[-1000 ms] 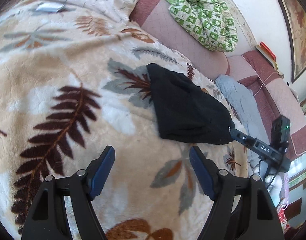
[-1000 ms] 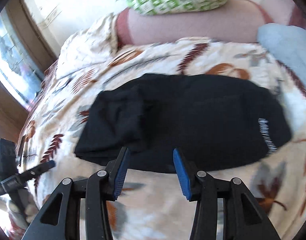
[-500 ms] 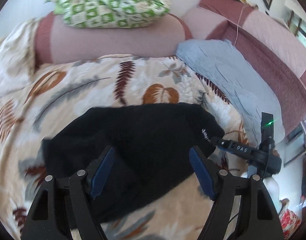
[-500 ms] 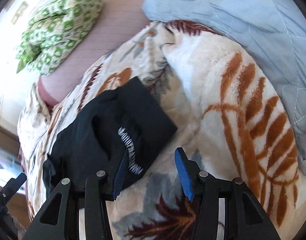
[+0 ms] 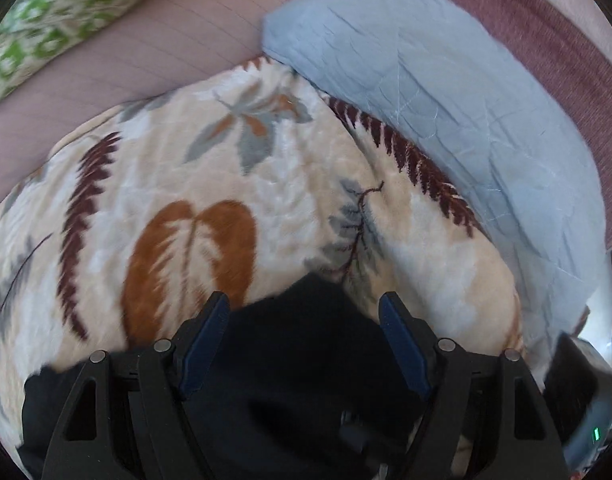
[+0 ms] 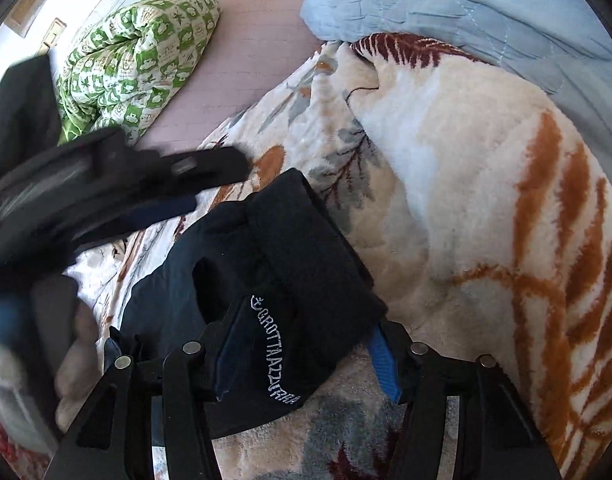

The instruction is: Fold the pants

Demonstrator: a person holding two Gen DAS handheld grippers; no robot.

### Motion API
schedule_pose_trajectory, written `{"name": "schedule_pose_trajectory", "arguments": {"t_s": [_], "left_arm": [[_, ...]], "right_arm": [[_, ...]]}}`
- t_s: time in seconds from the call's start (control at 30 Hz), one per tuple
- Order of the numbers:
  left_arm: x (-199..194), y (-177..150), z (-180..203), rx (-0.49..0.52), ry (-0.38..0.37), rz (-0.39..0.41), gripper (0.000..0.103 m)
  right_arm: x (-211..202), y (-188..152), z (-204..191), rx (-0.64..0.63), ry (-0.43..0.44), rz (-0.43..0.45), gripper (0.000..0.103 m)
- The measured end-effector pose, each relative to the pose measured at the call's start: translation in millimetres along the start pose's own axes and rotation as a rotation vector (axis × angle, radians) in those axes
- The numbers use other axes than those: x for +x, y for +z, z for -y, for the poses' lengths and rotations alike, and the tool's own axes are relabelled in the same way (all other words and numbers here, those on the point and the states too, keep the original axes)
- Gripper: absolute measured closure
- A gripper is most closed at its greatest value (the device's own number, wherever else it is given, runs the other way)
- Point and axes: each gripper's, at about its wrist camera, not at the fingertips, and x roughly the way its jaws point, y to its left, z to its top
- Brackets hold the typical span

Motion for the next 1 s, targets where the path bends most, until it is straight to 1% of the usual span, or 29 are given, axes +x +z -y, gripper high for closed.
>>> {"name": "schedule_pose_trajectory", "arguments": {"t_s": [0.07, 0.13, 0.17, 0.2, 0.23, 0.27, 0.3, 0.4, 0.47, 0.6, 0.7, 0.77, 0.87, 1.0], "left_arm": [[18, 7, 6, 0.022, 0.001, -0.033, 0.027], [32, 11, 11, 0.035, -0.023, -0.074, 0.027], [37, 10, 15, 0.048, -0.04, -0.099, 0.03], [40, 9, 19, 0.07, -0.039, -0.11, 0.038], [42, 6, 24, 0.104, -0.011, -0.113, 0.074], [42, 3, 28, 0.139, 0.009, -0.123, 0.095], [41, 0, 29, 0.149, -0.008, -0.132, 0.095], [23, -7, 29, 0.158, -0.016, -0.092, 0.095], [4, -10, 24, 0.133, -0.042, -0.058, 0.095], [-38, -20, 13, 0.089, -0.098, 0.008, 0.095], [-71, -35, 0, 0.051, -0.144, 0.052, 0.095], [-90, -46, -14, 0.016, -0.164, 0.076, 0.095], [-119, -62, -38, -0.039, -0.167, 0.116, 0.096], [-155, -88, -85, -0.151, -0.178, 0.182, 0.097]], "right_arm": [[1, 1, 0, 0.009, 0.01, -0.004, 0.041], [3, 3, 0, 0.008, 0.013, -0.006, 0.043], [4, 4, 0, 0.008, 0.008, -0.004, 0.049], [5, 4, 0, 0.009, 0.003, -0.005, 0.058], [8, 6, 0, 0.011, -0.002, -0.011, 0.063], [9, 7, 1, 0.021, -0.001, -0.013, 0.07], [9, 9, 3, 0.035, 0.017, -0.014, 0.076], [4, 14, 1, 0.034, 0.06, -0.007, 0.081], [-2, 14, -6, 0.004, 0.08, 0.011, 0.083], [-17, 11, -34, -0.102, 0.151, 0.052, 0.084], [-28, 1, -56, -0.164, 0.219, 0.055, 0.084], [-31, -7, -77, -0.215, 0.249, 0.049, 0.084], [-28, -20, -108, -0.299, 0.259, 0.029, 0.084], [-19, -38, -142, -0.362, 0.279, -0.028, 0.084]]}}
